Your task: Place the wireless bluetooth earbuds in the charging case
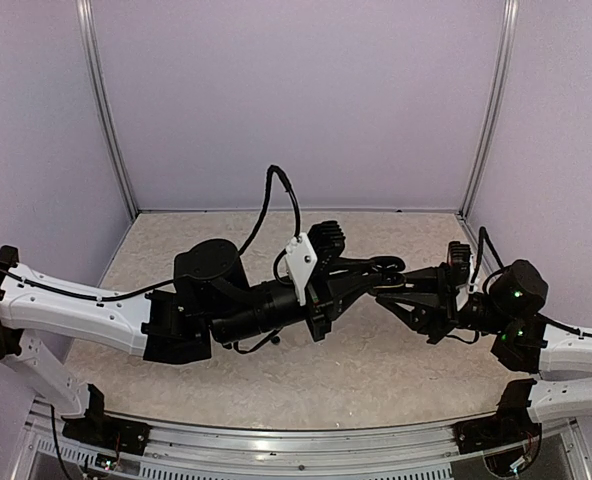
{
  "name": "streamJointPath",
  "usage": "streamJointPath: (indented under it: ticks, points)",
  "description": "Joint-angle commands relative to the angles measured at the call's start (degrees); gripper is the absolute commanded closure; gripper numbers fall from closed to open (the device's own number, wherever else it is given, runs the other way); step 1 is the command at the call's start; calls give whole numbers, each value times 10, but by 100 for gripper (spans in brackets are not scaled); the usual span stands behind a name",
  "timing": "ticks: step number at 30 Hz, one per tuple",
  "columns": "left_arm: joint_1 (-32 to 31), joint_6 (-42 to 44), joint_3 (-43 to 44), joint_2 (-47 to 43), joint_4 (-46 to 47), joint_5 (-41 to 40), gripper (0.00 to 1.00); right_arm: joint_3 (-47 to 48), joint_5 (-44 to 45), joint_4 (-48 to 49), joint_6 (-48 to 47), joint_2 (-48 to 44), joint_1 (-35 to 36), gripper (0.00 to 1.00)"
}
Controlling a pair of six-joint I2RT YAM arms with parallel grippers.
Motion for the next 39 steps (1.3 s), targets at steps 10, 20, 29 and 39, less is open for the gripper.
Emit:
streamJointPath:
  ticks: [10,20,29,39]
  points:
    - [-2,62,-14,10,-83,-20,88,12,-15,51,-4,-26,7,99]
    - [-18,74,-1,-8,-54,-10,88,-16,-15,56,-67,3,7,100]
    - [-48,131,23,-29,-29,8,87,-39,-12,113,-119,54,7,100]
    - [-49,121,-34,-93,-14,12,87,-47,-37,113,-155,23,8,100]
